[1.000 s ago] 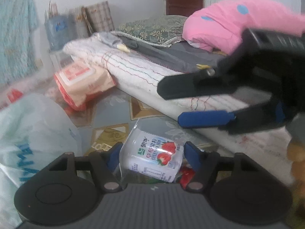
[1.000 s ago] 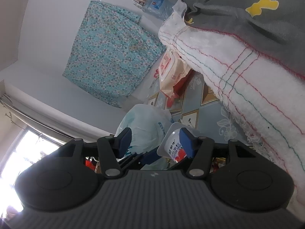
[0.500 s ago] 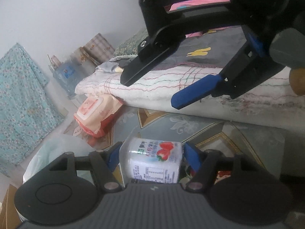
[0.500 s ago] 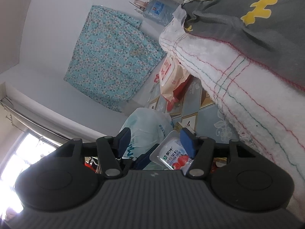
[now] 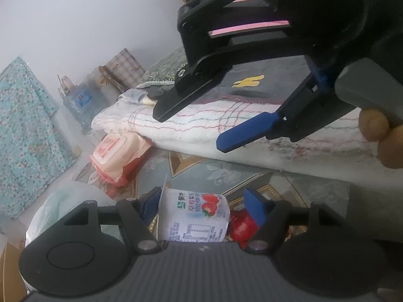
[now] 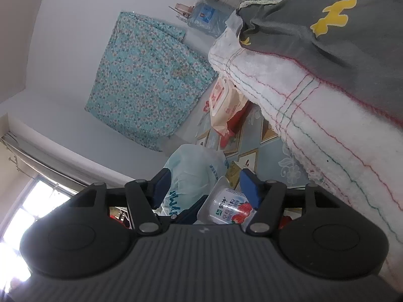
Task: Organize soft objects
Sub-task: 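Grasp the white strawberry-print yogurt cup with the right tool, then lift the yogurt cup off the pile with the right tool, then carry the yogurt cup into the cardboard box and open the right tool, then move the right tool back to the pile toward the green scrunchie, then grasp the green floral scrunchie with the right tool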
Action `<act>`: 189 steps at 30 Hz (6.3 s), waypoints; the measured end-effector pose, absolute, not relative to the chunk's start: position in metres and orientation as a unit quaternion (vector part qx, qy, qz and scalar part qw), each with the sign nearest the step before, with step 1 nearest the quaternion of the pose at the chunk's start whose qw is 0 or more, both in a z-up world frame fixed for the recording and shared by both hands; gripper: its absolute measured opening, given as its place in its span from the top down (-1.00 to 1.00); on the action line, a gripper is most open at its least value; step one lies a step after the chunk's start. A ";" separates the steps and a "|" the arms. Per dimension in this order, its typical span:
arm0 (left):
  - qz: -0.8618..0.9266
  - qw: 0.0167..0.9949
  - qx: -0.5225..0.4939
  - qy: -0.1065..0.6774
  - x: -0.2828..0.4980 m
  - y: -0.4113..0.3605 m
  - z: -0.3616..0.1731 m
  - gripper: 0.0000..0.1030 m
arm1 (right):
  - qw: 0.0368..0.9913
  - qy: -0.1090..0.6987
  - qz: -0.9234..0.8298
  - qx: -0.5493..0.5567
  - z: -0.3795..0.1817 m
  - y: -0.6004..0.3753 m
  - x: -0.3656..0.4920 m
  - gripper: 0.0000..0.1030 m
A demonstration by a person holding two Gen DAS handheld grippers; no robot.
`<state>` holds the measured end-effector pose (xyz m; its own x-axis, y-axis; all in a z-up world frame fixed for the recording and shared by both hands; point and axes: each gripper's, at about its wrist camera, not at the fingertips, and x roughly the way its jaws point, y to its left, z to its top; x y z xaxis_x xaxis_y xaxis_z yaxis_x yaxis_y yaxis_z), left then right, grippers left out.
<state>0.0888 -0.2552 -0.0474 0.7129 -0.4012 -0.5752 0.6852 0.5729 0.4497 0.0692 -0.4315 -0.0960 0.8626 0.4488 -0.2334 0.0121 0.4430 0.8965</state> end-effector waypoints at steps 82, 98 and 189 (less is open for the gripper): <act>-0.288 0.918 0.114 0.249 0.093 -0.168 0.028 0.02 | 0.854 0.252 0.229 0.393 -0.036 -0.361 0.084 0.46; -0.048 0.955 0.004 0.293 0.084 0.066 0.088 0.06 | 0.739 0.397 0.487 0.244 0.047 -0.084 0.181 0.41; -0.217 0.892 0.137 0.372 0.109 -0.143 -0.071 -0.47 | 0.841 0.405 0.187 0.307 -0.118 -0.322 0.119 0.24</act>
<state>0.1088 -0.1432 -0.0710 0.6283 -0.2855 -0.7236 0.4891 0.8684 0.0820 0.1191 -0.3223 -0.1176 0.6023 0.5632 -0.5656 -0.0665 0.7416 0.6676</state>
